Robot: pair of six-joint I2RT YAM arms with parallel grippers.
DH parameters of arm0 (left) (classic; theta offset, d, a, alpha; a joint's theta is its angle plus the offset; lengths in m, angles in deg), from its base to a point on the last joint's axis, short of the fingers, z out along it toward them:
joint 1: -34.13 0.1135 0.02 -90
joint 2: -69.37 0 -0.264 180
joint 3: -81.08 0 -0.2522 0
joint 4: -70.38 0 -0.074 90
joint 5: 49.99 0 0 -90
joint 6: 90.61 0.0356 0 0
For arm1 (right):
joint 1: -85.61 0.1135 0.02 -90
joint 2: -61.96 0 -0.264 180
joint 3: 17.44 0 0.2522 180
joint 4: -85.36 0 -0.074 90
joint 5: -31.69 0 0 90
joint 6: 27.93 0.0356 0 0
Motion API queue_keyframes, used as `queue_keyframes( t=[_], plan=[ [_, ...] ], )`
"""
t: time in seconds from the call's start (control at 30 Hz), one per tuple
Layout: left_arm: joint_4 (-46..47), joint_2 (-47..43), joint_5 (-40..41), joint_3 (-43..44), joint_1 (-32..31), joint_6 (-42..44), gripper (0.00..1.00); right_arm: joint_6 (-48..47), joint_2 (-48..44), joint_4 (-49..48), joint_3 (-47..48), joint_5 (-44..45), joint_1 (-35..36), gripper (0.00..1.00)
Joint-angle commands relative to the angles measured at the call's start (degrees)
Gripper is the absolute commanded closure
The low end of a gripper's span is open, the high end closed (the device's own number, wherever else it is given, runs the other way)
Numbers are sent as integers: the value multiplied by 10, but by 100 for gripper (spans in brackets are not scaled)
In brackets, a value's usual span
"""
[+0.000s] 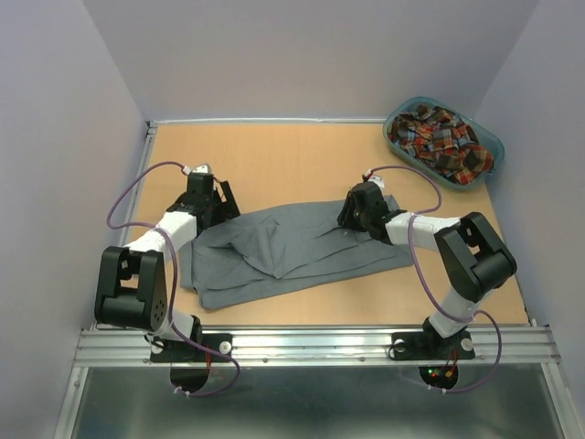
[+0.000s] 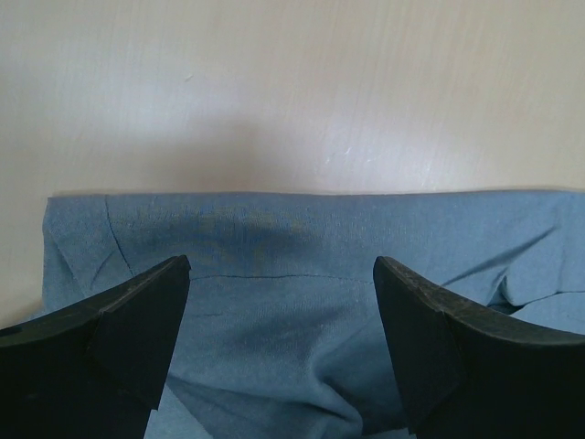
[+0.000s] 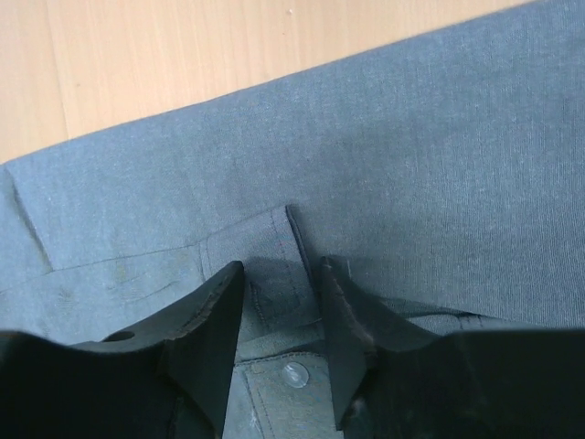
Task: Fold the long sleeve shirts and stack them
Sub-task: Fold the shirt
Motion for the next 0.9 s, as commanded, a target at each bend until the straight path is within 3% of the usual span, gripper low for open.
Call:
queue_keyframes(
  t=[0.0,0.03,0.07,0.1,0.23,0.3,0.63,0.87],
  plan=[
    [2,6,3,7,3,-3,7,4,5,-30,30,-12,-3,61],
    [3,10,3,7,3,-3,7,4,5,-31,30,-10,-3,65],
    [0,13,5,7,3,-3,7,1,4,-32,30,-9,-4,79],
    [-2,19,6,8,2,-2,7,1,2,-31,29,-7,-3,84],
    [-7,42,8,14,3,-2,7,-20,-19,-30,26,10,-3,88],
    [-10,55,7,16,3,-2,7,-30,-39,-29,21,24,-3,99],
    [-25,80,12,23,3,6,7,-62,-108,40,0,109,-3,99],
    [-33,84,22,27,3,14,7,-80,-94,54,-11,146,-4,99]
  ],
)
